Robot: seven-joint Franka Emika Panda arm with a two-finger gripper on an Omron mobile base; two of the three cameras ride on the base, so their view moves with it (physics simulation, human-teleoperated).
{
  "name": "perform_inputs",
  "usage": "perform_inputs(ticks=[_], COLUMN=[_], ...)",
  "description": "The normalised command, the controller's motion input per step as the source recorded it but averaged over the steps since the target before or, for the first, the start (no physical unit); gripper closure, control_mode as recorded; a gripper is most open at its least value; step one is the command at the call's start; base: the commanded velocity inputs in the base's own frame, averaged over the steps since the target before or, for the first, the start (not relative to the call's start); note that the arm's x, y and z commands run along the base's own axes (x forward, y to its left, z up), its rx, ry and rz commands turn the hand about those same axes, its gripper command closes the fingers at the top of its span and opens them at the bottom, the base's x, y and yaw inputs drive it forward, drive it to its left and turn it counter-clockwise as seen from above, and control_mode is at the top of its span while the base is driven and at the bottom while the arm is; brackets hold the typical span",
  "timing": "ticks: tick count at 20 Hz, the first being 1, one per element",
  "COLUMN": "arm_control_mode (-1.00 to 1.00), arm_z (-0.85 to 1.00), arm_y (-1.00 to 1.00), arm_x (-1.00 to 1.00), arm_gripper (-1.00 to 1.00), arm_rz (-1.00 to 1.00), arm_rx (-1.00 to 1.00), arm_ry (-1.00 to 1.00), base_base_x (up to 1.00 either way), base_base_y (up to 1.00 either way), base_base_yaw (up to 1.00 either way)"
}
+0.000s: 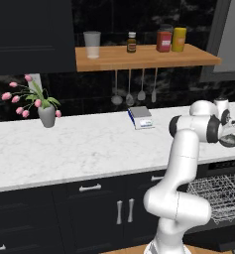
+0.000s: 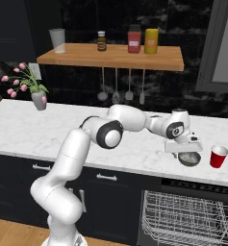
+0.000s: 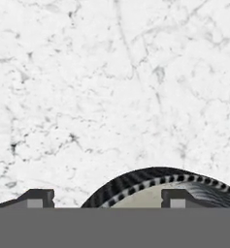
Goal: Pick up the cup and bowl from the counter, place them in the dishwasher, and close the dishwasher door.
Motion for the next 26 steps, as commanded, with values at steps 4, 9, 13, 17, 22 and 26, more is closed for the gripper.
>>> perform_inputs(ticks=[4, 9, 13, 17, 22, 26], arm_control_mode=[-1.00, -1.00, -1.00, -1.00, -1.00, -1.00], arm_z=[-0.03, 0.16, 0.53, 0.59, 0.52, 0.43], arm_y=[0.04, 0.41, 0.73, 0.58, 0.13, -0.03], arm_x=[-0.06, -0.54, -0.77, -1.00, -1.00, -1.00], arm_gripper=[1.00, 1.00, 1.00, 1.00, 1.00, 1.00], arm_rz=[0.00, 0.00, -0.05, -0.06, -0.04, 0.01], arm_rx=[0.00, 0.00, 0.00, 0.08, 0.22, 0.32], arm_ry=[-0.03, -0.15, -0.21, -0.28, -0.23, -0.20], base_base_x=[0.00, 0.00, 0.00, 0.00, 0.00, 0.00], base_base_y=[0.00, 0.00, 0.00, 0.00, 0.00, 0.00], base_base_yaw=[0.00, 0.00, 0.00, 0.00, 0.00, 0.00])
